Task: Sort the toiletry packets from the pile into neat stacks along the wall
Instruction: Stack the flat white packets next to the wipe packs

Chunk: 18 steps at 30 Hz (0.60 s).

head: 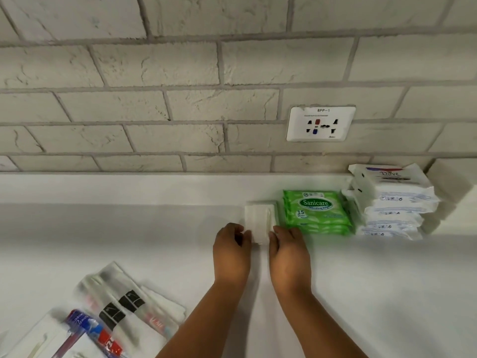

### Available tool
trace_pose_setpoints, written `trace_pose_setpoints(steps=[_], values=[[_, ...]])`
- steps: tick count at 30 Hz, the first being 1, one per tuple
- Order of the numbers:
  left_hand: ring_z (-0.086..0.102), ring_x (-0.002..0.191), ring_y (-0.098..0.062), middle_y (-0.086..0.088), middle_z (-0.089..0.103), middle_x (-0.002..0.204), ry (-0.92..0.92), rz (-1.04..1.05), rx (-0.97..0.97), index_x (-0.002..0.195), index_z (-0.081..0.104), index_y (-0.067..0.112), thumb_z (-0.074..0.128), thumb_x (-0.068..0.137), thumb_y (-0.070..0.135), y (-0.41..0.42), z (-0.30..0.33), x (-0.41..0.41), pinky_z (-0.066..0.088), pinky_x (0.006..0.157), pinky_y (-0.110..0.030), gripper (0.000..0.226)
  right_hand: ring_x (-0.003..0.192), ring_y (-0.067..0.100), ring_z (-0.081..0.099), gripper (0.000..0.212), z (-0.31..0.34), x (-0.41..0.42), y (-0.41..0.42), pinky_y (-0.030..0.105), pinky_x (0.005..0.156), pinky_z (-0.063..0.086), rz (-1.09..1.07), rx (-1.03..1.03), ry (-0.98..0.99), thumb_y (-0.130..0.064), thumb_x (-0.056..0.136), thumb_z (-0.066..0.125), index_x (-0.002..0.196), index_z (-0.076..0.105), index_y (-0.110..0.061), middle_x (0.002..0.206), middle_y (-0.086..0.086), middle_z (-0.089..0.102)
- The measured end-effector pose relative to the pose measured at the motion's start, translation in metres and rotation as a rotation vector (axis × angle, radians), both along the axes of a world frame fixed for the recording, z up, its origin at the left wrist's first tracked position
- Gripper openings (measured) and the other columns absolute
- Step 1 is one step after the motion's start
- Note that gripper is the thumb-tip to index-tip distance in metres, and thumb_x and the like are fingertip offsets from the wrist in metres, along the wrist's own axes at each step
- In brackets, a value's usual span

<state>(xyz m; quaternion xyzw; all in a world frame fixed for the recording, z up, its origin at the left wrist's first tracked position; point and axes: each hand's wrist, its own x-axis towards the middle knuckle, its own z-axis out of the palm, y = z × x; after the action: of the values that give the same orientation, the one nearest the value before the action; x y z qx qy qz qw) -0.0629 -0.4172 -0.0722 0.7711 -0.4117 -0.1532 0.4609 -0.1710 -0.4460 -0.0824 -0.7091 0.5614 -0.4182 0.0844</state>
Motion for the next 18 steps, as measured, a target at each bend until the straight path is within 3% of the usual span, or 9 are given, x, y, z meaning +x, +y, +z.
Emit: trace_pose_setpoints(steps=[10,15,18], values=[[0.054,0.074,-0.008,0.001,0.058,0.087,-0.031,-0.023,-0.028,0.091,0.06,0.016,0.05,0.096,0.034,0.001,-0.002,-0.002,0.037,0.063,-0.014,0.02,0.074,0.031,0.057,0.011,0.001,-0.005,0.005,0.032,0.06,0.049,-0.012,-0.013,0.07,-0.013,0.083,0.068,0.093,0.066,-0.01,0.092,0.012,0.052],[0.056,0.082,-0.007,-0.001,0.054,0.106,0.024,-0.034,-0.035,0.11,0.061,0.014,0.052,0.095,0.036,0.027,0.021,0.005,0.039,0.071,-0.012,0.028,0.085,0.032,0.06,0.022,0.019,-0.003,0.023,0.038,0.073,0.051,0.066,-0.095,0.167,-0.026,0.085,0.06,0.099,0.07,-0.013,0.096,0.012,0.059],[0.058,0.089,-0.01,-0.001,0.054,0.111,-0.006,0.006,-0.063,0.115,0.06,0.016,0.054,0.094,0.038,0.06,0.038,0.027,0.047,0.078,-0.018,0.031,0.087,0.032,0.06,0.02,0.038,0.017,0.046,0.04,0.074,0.052,0.187,-0.079,0.167,-0.021,0.083,0.069,0.102,0.071,-0.013,0.097,0.012,0.062]])
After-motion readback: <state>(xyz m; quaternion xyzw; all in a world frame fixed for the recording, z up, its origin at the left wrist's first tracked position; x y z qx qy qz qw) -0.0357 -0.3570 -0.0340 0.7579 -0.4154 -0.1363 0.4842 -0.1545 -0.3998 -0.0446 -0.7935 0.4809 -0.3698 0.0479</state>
